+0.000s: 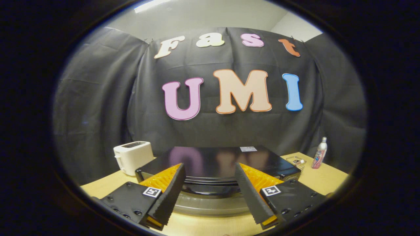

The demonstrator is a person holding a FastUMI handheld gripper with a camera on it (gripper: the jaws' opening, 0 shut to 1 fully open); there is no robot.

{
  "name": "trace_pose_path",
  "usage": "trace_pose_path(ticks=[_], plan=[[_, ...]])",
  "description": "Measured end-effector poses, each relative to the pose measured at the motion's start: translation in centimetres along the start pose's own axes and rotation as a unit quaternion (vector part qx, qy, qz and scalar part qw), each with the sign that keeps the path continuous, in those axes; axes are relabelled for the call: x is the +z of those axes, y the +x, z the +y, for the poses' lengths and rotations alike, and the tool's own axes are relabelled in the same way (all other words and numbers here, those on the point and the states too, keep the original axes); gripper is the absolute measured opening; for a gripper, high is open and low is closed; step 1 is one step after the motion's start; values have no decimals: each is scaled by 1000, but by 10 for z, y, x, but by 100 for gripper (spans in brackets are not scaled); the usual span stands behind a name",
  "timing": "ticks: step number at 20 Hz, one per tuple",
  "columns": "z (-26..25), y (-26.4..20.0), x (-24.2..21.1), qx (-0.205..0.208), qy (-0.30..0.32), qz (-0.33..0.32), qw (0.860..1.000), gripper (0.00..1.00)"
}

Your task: Open the toaster oven, put the food inside, and close the toaster oven door.

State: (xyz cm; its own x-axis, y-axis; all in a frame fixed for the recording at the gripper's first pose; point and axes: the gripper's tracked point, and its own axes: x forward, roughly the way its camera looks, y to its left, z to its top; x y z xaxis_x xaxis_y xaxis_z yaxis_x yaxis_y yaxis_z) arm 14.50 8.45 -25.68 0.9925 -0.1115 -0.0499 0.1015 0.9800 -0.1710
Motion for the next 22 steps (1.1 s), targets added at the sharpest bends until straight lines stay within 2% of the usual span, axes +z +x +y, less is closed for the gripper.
trace_pose_path(ticks=[6,11,17,22], plan=[[1,3,-10,23,35,-27,999,94],[0,-23,-13,29,34,-61,997,92],[1,-69,-30,27,26,-48,998,92],[0,-108,-59,21,17,-6,1000,92]])
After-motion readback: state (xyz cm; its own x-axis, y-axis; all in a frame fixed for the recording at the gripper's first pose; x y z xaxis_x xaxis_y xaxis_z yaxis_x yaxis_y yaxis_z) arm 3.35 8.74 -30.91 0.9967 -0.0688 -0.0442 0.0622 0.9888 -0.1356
